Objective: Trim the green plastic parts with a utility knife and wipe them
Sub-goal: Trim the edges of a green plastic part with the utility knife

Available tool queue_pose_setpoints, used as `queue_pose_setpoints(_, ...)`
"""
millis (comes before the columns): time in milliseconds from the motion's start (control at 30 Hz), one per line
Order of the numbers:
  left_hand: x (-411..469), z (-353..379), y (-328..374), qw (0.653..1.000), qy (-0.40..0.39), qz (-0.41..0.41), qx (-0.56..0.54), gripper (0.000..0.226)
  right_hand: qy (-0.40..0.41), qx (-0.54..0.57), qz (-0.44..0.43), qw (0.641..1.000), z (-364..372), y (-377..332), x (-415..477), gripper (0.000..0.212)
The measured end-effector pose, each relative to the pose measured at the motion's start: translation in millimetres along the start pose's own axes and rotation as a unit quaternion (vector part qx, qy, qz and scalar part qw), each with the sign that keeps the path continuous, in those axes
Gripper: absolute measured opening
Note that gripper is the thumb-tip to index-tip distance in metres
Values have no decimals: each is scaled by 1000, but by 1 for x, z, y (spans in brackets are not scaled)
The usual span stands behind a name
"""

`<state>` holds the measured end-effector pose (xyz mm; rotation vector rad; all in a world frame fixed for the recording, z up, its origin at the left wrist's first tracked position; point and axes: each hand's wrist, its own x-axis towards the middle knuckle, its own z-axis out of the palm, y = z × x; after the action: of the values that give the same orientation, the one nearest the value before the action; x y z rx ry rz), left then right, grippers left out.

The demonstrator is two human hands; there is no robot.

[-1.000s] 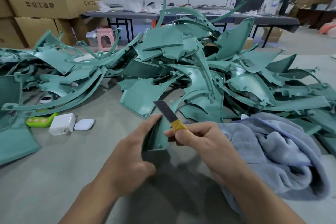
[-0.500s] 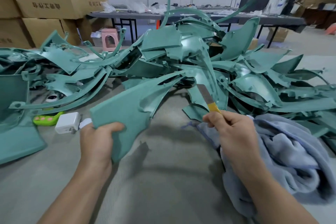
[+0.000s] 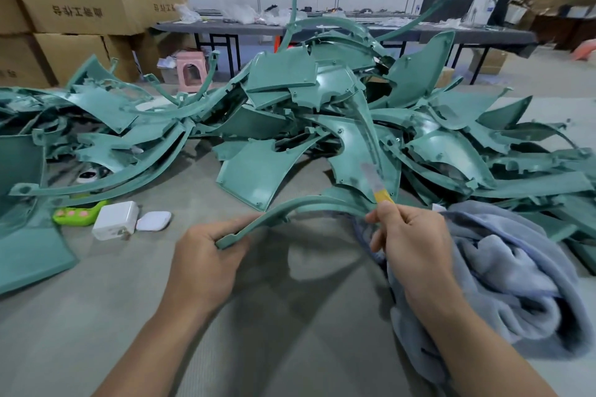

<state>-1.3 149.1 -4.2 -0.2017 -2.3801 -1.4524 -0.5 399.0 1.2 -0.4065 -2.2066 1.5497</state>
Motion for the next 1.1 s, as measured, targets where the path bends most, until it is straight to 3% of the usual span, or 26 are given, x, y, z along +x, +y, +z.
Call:
queue_pose_setpoints(133, 2, 0, -10, 1000, -4, 2, 9, 64, 73, -147, 8, 986, -9, 1, 5, 39)
queue_pose_setpoints(300, -2, 3, -5, 1000, 16, 15, -13, 37, 65, -262, -2, 963, -5, 2, 2, 41)
queue_pose_setpoints(367, -4, 5, -5, 999, 31, 20, -25, 41, 56, -291, -5, 955, -2, 3, 1, 40)
queue_pose_setpoints(467, -5, 8, -10, 999, 36, 18, -33, 61, 49, -292, 3, 955, -2, 4, 2, 40)
queue_pose_setpoints(700, -7, 10, -5, 996, 79, 17, -44, 55, 58, -250, 3, 967, -1, 6, 4, 42)
queue_pose_setpoints(933, -10, 12, -4, 999, 34, 30, 11, 80, 30, -294, 26, 955, 1, 9, 8, 40)
queue_pose_setpoints(1100, -11, 13, -5, 998, 39, 45, 21, 67, 14, -362, 35, 932, 10, 6, 7, 41)
